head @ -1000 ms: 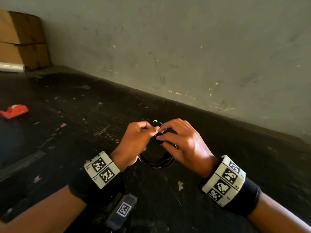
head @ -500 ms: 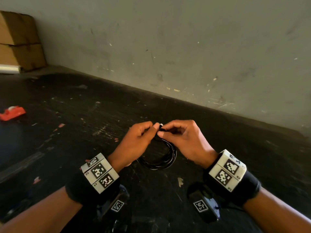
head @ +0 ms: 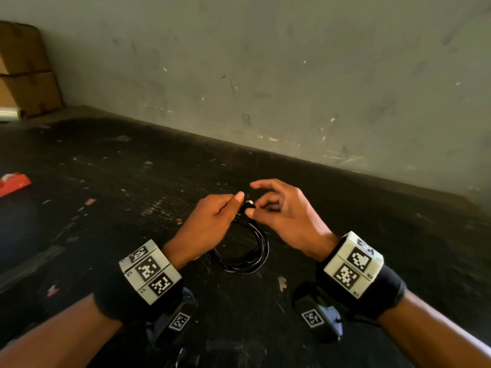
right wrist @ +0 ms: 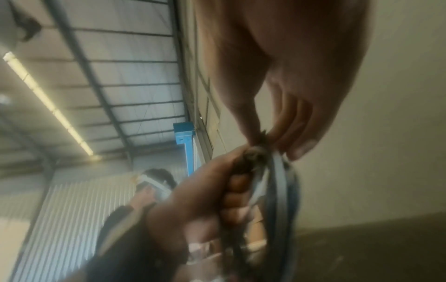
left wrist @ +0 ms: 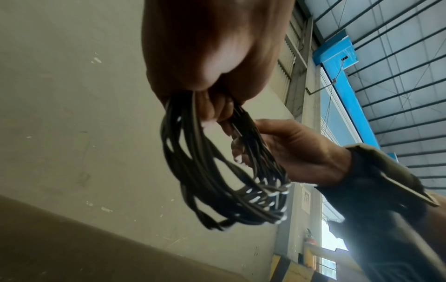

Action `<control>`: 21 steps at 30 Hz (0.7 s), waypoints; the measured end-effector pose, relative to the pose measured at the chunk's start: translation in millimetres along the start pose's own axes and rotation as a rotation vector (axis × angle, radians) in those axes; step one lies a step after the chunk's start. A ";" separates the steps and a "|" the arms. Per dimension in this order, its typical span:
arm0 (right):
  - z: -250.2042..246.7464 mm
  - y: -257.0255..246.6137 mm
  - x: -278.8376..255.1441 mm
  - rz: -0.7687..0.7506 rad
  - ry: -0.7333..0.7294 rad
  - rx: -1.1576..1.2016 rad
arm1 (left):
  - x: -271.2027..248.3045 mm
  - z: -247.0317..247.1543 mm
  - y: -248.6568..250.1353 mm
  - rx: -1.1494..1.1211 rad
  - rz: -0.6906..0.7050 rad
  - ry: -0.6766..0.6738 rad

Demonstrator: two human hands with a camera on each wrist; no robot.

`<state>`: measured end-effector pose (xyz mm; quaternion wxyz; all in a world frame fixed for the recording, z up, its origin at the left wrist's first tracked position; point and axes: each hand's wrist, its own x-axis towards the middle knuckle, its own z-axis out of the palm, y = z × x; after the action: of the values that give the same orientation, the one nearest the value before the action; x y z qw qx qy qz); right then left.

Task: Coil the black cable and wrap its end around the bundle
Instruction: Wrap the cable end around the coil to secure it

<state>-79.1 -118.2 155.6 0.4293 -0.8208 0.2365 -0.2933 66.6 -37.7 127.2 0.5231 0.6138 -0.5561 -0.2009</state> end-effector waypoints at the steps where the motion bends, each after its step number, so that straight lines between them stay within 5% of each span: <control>1: -3.0 -1.5 -0.2 0.016 -0.046 -0.039 | 0.3 -0.5 0.5 -0.011 -0.012 -0.028; 5: -12.0 -6.5 -3.7 0.047 -0.176 -0.128 | -0.5 -1.5 3.9 0.038 -0.008 -0.098; 10: -17.0 -4.9 -12.1 -0.104 -0.210 -0.119 | -1.9 -1.0 12.4 -0.057 -0.077 -0.204; 21: -25.3 16.3 -10.2 0.037 0.270 0.244 | -2.2 9.7 -0.2 -0.515 -0.290 -0.089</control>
<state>-106.0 -134.5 150.6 0.4953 -0.7112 0.2696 -0.4197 58.0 -39.9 122.7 0.6026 0.5248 -0.4155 -0.4346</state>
